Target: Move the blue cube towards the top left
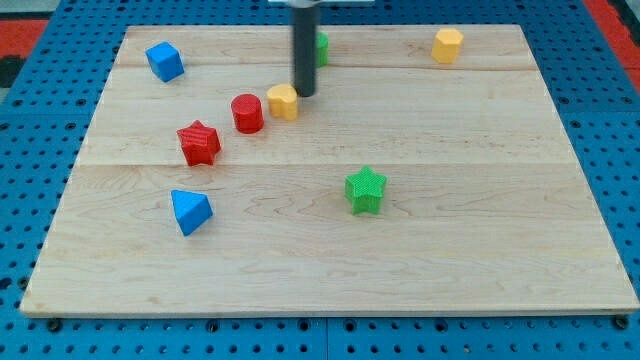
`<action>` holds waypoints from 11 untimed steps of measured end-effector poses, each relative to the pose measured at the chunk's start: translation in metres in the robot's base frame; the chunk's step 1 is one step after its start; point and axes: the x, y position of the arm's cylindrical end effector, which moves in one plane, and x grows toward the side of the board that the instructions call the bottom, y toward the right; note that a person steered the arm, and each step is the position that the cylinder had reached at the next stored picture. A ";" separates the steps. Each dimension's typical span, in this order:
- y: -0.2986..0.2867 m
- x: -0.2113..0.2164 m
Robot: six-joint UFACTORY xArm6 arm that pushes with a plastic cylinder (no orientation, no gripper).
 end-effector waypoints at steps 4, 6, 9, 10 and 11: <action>-0.138 -0.026; -0.169 -0.047; -0.168 -0.047; -0.161 -0.043; -0.124 -0.007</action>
